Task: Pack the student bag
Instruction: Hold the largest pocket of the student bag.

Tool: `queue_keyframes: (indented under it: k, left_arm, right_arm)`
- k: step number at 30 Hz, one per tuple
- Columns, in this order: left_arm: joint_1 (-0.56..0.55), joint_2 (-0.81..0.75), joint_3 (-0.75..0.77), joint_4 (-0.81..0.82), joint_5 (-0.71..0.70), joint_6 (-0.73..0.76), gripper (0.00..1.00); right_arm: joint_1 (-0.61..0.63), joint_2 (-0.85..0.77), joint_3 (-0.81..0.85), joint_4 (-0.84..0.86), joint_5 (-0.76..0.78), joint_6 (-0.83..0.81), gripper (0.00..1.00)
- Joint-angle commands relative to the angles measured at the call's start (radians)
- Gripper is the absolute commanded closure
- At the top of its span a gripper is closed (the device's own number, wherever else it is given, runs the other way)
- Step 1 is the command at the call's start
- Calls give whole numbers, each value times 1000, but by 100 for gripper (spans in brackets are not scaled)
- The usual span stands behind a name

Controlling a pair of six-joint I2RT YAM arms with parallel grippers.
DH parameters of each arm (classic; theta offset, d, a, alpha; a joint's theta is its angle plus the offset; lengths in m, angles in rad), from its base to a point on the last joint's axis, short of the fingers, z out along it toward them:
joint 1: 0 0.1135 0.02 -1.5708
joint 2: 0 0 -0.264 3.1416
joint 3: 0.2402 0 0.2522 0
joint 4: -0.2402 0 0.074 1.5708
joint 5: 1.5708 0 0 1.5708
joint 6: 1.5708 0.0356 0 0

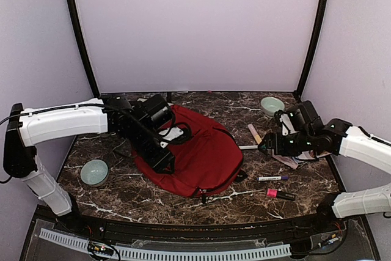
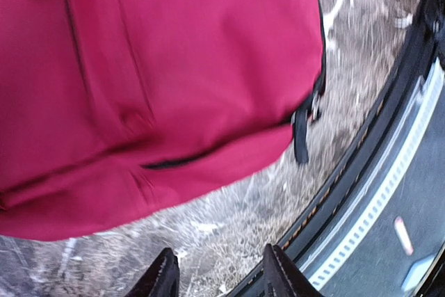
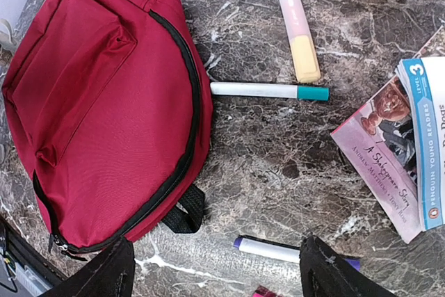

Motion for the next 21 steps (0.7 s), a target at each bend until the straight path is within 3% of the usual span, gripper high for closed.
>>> queue_keyframes:
  k: [1, 8, 13, 21]
  left_arm:
    - [-22, -95, -153, 91, 74, 40, 55]
    - [-31, -216, -358, 358, 166, 25, 51]
    - [-38, -340, -511, 565, 148, 78, 44]
    - [-43, -346, -571, 614, 182, 218, 45]
  right_arm:
    - [5, 2, -27, 59, -33, 49, 18]
    - [28, 15, -91, 164, -149, 28, 11]
    - [70, 14, -86, 169, -124, 4, 10]
    - [93, -4, -90, 153, -94, 26, 10]
